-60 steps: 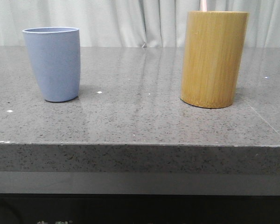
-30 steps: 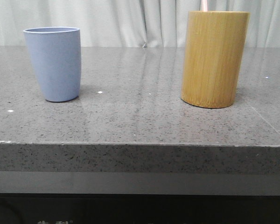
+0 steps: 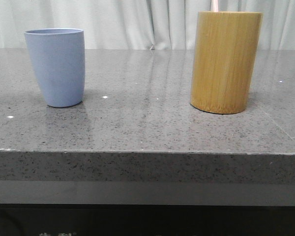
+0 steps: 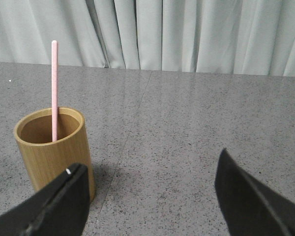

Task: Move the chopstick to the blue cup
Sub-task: 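Lower the left gripper into the light blue cup and grip its rim, then lift the blue cup with the left gripper and carry it beside the bamboo cup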

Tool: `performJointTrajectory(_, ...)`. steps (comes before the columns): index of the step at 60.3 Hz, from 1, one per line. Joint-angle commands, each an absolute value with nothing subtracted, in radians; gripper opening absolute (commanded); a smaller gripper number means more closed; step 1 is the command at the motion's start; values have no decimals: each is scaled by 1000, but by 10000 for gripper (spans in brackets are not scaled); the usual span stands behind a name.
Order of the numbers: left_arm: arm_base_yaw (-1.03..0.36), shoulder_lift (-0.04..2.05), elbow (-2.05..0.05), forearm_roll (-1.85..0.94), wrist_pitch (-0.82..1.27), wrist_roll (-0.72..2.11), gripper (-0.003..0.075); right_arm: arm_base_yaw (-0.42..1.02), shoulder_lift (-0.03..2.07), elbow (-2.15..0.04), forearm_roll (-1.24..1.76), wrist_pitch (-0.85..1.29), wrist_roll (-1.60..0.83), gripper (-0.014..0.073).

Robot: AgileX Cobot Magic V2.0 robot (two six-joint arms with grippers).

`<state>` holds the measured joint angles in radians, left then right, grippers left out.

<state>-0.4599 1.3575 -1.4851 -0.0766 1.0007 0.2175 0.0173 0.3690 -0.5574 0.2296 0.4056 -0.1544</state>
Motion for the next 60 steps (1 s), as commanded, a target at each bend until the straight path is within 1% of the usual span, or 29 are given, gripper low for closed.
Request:
performJointTrajectory(1,-499,1419,-1590,-85,1077,218,620,15,384,-592,236,329,-157,547)
performJointTrajectory(10,-520,1545,-1661,-87,1159,217,620,15,384,-592,236,333,-157,547)
performJointTrajectory(30,-521,1667,-1669,-89,1158,217,620,15,384,-592,236,333,-157,547)
performJointTrajectory(34,-521,1682,-1669,-88,1158,217,607,15,384,-592,236,333,-157,547)
performJointTrajectory(38,-521,1691,-1669,-88,1161,217,555,15,384,-592,236,333,-157,547)
performJointTrajectory(41,-521,1696,-1669,-88,1161,217,481,15,384,-592,236,333,-157,547)
performJointTrajectory(42,-521,1696,-1669,-88,1161,217,470,15,384,-592,236,333,-157,547)
performJointTrajectory(49,-521,1696,-1669,-88,1160,217,258,16,384,-592,236,332,-157,547)
performJointTrajectory(52,-521,1696,-1669,-88,1160,217,179,16,384,-592,236,332,-157,547)
performJointTrajectory(53,-521,1696,-1669,-88,1160,217,168,16,384,-592,236,332,-157,547)
performJointTrajectory(54,-521,1696,-1669,-88,1160,217,137,16,384,-592,236,332,-157,547)
performJointTrajectory(55,-521,1696,-1669,-88,1160,217,126,16,384,-592,236,332,-157,547)
performJointTrajectory(58,-521,1696,-1669,-88,1160,217,53,16,384,-592,236,332,-157,547)
performJointTrajectory(60,-521,1696,-1669,-88,1160,217,22,16,384,-592,236,332,-157,547)
